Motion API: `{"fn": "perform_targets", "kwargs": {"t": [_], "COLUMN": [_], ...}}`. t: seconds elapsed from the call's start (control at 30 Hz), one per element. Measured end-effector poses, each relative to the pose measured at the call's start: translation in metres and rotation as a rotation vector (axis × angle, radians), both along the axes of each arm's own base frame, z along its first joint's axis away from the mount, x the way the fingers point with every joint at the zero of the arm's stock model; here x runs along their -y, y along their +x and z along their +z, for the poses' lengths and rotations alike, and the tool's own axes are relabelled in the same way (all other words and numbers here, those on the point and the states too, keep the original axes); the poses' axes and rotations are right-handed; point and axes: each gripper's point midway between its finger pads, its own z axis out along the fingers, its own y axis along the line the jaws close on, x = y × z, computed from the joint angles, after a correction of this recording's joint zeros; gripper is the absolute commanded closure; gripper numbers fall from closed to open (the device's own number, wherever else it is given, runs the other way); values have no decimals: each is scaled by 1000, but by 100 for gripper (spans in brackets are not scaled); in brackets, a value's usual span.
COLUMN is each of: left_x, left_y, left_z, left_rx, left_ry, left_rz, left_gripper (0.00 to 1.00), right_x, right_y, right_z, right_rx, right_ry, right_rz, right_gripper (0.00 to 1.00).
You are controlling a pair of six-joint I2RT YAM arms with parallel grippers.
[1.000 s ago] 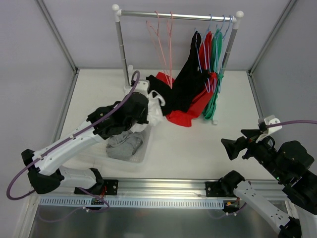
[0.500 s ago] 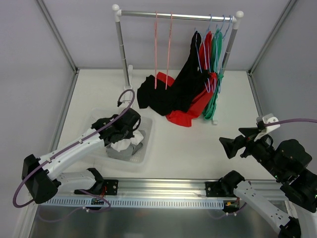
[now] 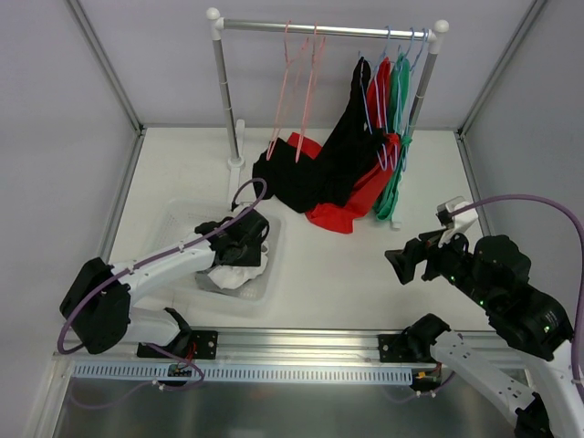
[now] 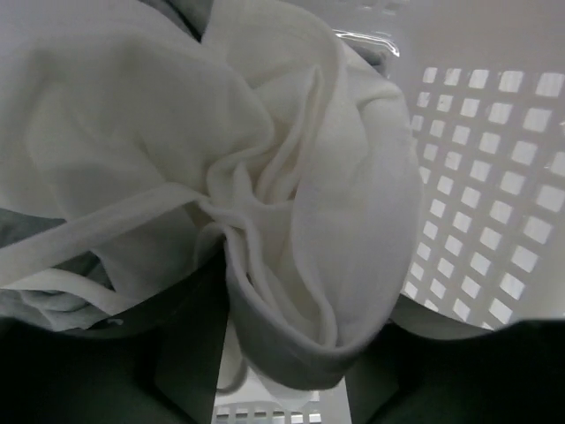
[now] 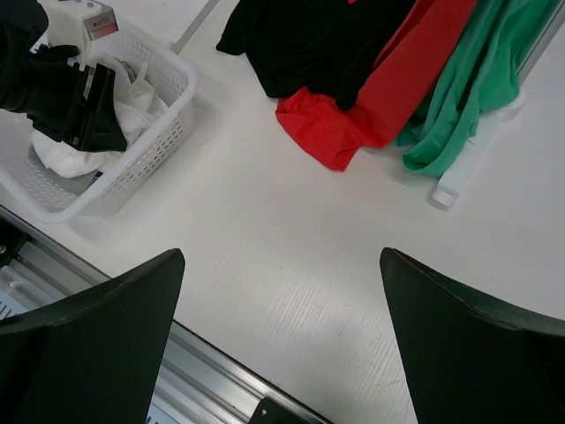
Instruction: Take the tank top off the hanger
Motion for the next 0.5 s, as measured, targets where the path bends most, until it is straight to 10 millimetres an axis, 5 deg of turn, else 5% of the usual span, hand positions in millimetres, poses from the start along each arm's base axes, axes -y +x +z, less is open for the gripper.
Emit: {"fn": "perform_targets", "kwargs": {"t": [0.17,0.27,0.3,0.5], "left_x": [7,10,12,-1], "left_y": [2,7,12,47], "left_z": [15,43,59,140], "left_rx": [36,94,126,308], "left_ry": [-57,-98,-117,-191], "left_rz": [-21,-31,-35,32], "left_gripper": [24,14,2,1], "right_x": [-2,-2,-2,1], "right_y": [2,2,2,10], "right_z": [-3,-2,-2,-6], "right_rx": [-9,-6,-6,-19], "right_ry": [-5,-3,-4,-33], "right_rz": [4,3,2,-37], "right_gripper": [1,1,1,1]}}
